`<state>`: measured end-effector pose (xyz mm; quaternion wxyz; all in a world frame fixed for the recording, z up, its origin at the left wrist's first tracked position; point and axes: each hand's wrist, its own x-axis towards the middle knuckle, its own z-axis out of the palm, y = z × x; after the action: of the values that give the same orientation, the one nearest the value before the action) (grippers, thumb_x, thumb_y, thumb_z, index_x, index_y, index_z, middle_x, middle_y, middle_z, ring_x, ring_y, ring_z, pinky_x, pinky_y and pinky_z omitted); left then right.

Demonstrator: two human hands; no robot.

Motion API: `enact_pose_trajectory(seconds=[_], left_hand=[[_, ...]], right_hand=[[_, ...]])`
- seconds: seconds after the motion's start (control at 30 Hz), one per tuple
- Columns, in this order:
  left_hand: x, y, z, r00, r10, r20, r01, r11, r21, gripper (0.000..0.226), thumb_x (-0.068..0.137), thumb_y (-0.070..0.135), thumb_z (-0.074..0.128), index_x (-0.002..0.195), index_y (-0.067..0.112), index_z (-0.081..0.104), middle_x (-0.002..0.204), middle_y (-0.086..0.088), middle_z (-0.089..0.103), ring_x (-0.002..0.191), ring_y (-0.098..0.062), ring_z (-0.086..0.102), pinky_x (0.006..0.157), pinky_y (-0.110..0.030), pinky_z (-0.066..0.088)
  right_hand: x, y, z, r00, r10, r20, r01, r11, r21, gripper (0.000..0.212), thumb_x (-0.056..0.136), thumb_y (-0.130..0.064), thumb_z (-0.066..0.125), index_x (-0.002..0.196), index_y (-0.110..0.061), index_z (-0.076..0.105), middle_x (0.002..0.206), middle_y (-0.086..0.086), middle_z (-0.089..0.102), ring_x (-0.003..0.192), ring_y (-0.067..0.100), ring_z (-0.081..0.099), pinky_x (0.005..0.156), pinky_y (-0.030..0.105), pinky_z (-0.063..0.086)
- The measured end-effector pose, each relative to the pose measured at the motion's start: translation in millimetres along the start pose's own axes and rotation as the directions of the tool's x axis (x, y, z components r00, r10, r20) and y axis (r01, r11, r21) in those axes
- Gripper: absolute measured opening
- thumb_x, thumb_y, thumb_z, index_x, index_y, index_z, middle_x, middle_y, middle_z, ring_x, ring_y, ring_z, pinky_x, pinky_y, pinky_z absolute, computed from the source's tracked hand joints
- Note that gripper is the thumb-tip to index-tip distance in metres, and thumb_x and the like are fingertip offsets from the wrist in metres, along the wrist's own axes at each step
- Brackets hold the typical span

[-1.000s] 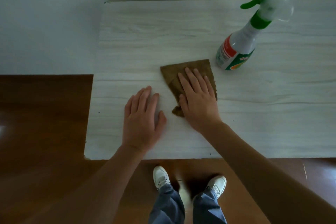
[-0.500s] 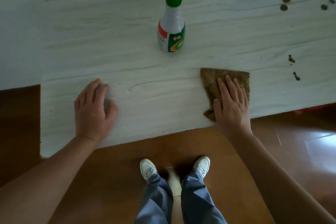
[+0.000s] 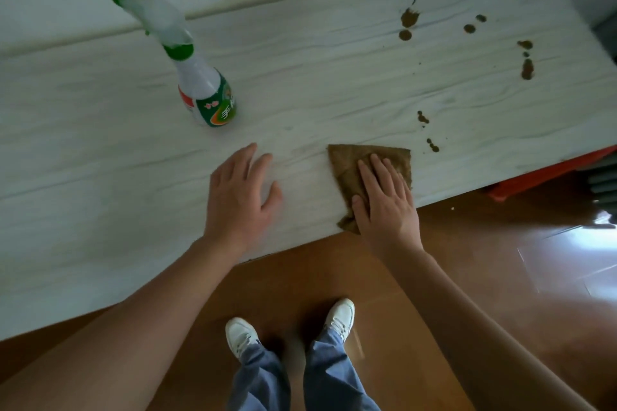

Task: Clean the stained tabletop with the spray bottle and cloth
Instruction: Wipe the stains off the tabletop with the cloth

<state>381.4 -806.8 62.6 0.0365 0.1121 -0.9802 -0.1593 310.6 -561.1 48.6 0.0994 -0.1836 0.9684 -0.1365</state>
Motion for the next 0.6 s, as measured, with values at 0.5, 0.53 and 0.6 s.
enact_pose_trajectory(seconds=[0.5,0.53,0.6], left_hand=[[42.6,31.8,45.7,0.999,-0.021,-0.025,0.023,0.997,0.072,0.055,0.098,0.042,0.043,0.147,0.017,0.049,0.161,-0.010,0.039,0.152,-0.029,0.031,0.125,-0.047,0.020],[42.8,31.7,45.9,0.999,-0.022,-0.023,0.024,0.997,0.077,0.056,0.098,0.042,0.043,0.148,0.017,0.048,0.161,-0.010,0.039,0.152,-0.029,0.031,0.125,-0.047,0.020],[43.5,31.6,45.6,1.000,-0.028,-0.010,0.029,0.996,0.081,0.057,0.098,0.042,0.043,0.149,0.017,0.047,0.162,-0.010,0.038,0.152,-0.029,0.030,0.124,-0.049,0.021]], right_hand=[[117.8,11.4,-10.3,0.998,0.054,-0.035,-0.054,0.998,-0.022,0.063,0.105,-0.040,0.029,0.161,-0.018,0.012,0.169,0.006,0.003,0.156,0.025,-0.005,0.126,0.043,-0.006],[118.3,3.4,-7.6,1.000,-0.013,-0.017,0.012,1.000,-0.028,0.063,0.104,-0.039,0.029,0.161,-0.019,0.013,0.169,0.006,0.004,0.156,0.025,-0.004,0.126,0.043,-0.005],[109.8,-3.9,-3.4,0.990,-0.140,0.005,0.140,0.990,-0.026,0.061,0.104,-0.038,0.030,0.161,-0.019,0.018,0.169,0.006,0.009,0.156,0.024,0.000,0.127,0.044,0.000]])
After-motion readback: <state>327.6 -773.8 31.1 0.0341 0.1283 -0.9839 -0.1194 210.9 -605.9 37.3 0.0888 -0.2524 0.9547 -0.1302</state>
